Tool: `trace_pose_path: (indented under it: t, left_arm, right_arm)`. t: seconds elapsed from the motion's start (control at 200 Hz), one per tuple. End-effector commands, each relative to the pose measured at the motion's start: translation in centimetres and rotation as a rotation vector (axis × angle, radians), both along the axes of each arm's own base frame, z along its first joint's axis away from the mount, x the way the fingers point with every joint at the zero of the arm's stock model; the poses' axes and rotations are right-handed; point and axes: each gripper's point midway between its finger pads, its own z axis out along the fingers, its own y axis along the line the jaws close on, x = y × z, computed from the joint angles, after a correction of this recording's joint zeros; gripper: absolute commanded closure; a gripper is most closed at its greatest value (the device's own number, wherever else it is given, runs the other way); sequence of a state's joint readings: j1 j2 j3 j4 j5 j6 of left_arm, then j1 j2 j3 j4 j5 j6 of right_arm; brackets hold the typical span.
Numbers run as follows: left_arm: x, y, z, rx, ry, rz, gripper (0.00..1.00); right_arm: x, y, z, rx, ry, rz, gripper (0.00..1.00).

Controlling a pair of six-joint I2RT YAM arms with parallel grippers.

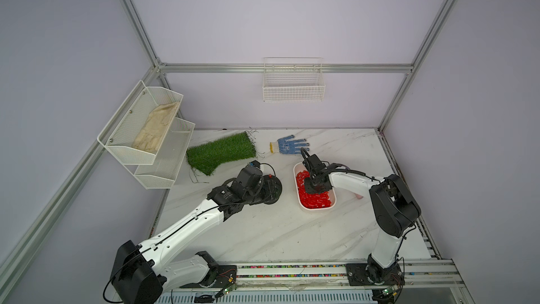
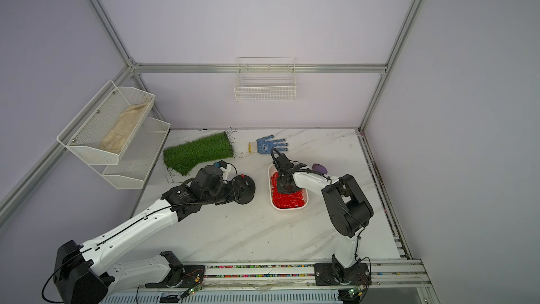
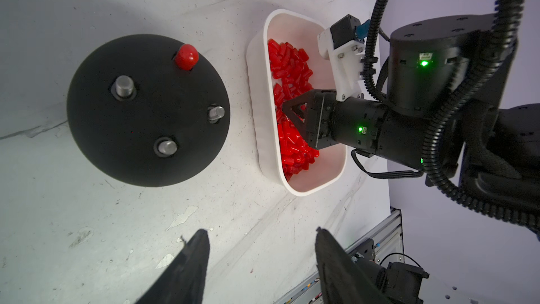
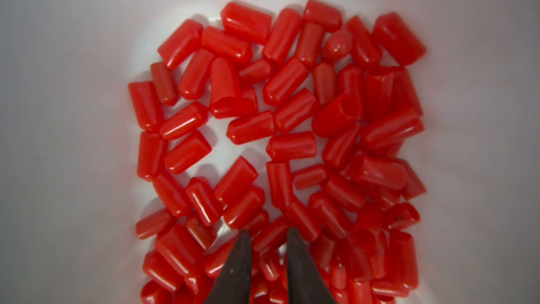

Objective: Cover the protruding screws with screw protection sleeves
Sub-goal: Pick up the screw protection sleeve from the storage box.

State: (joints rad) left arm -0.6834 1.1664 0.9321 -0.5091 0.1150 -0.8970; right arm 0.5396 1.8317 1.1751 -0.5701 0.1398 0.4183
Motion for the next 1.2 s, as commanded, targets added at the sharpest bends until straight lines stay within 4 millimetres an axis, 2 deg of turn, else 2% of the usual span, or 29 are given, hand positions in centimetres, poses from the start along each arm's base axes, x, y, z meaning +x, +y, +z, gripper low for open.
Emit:
trace_pose_path:
  t: [0.0,0.37,0.745,0.855,0.985,1.195]
  left_arm:
    - [0.1,0.1,0.2,-0.006,-0.038,-0.002,0.41]
    - [0.0,0.2,0.0,-0.001,-0.039,0.001,0.41]
    - [0.2,0.8,0.6,-0.002,-0.064,0.026,0.41]
    - [0.4,1.2,1.0,-0.003,-0.077,0.045,0.4]
    - [0.9,1.6,2.0,-0.027,-0.105,0.062,0.4]
    - [2.1,1.7,5.2,-0.134,-0.156,0.053,0.4]
  right_arm:
    - [-0.3,0.1,-1.0,0.0,0.018,-0.008,0.81]
    - [0.1,0.1,1.1,0.013,-0.035,0.003,0.97]
    - [0.4,1.1,6.0,0.124,-0.115,0.017,0.99]
    - [0.4,1.5,8.3,0.192,-0.15,0.028,0.99]
    - [0.4,2.1,11.9,0.295,-0.209,0.06,0.99]
    - [-0.9,5.3,18.9,0.548,-0.294,0.209,0.99]
